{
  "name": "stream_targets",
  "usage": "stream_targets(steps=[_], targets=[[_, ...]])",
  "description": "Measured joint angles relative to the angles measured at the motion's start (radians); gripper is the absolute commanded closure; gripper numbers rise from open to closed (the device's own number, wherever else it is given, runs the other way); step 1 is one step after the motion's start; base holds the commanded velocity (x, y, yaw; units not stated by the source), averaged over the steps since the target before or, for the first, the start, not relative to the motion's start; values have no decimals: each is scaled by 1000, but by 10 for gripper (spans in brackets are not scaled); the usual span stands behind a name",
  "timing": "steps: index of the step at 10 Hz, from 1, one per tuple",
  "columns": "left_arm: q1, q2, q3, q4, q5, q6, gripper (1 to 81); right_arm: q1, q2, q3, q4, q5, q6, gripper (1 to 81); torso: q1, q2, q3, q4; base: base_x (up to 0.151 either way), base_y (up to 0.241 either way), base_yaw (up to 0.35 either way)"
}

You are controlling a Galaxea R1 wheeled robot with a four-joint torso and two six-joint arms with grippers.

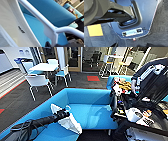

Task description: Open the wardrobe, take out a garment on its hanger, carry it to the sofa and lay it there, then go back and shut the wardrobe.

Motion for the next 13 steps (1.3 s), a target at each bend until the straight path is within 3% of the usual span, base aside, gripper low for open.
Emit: stream_targets(steps=[1, 2, 8, 9, 11, 12, 13], targets=[[17, -14, 4, 5, 1, 0, 811, -1, 0, 0, 0, 0, 0, 10, 0, 0, 0, 8, 0, 0, 0], [17, -20, 14, 6, -5, 0, 811, -3, -1, -1, 0, 0, 0, 10, 0, 0, 0, 30, 0, 0, 0], [107, -81, 21, 18, -29, 4, 811, -5, -2, -9, 0, 14, 0, 10, 0, 0, 0, 231, 0, 0, 0], [134, -91, 31, 31, -30, 4, 811, -3, -2, -10, 0, 14, 0, 10, 0, 0, 0, 252, 0, 0, 0], [191, -104, 70, 76, -30, 4, 811, 0, -1, -11, 0, 14, 0, 10, 0, 0, 0, 258, 0, 0, 0], [216, -103, 97, 106, -42, 18, 10, 0, -1, -13, 0, 13, 0, 10, 0, 0, 0, 258, 0, 0, 0], [235, -105, 109, 116, -53, 13, 10, 1, -1, -15, 0, 14, 0, 10, 0, 0, 0, 258, 0, 0, 0]])
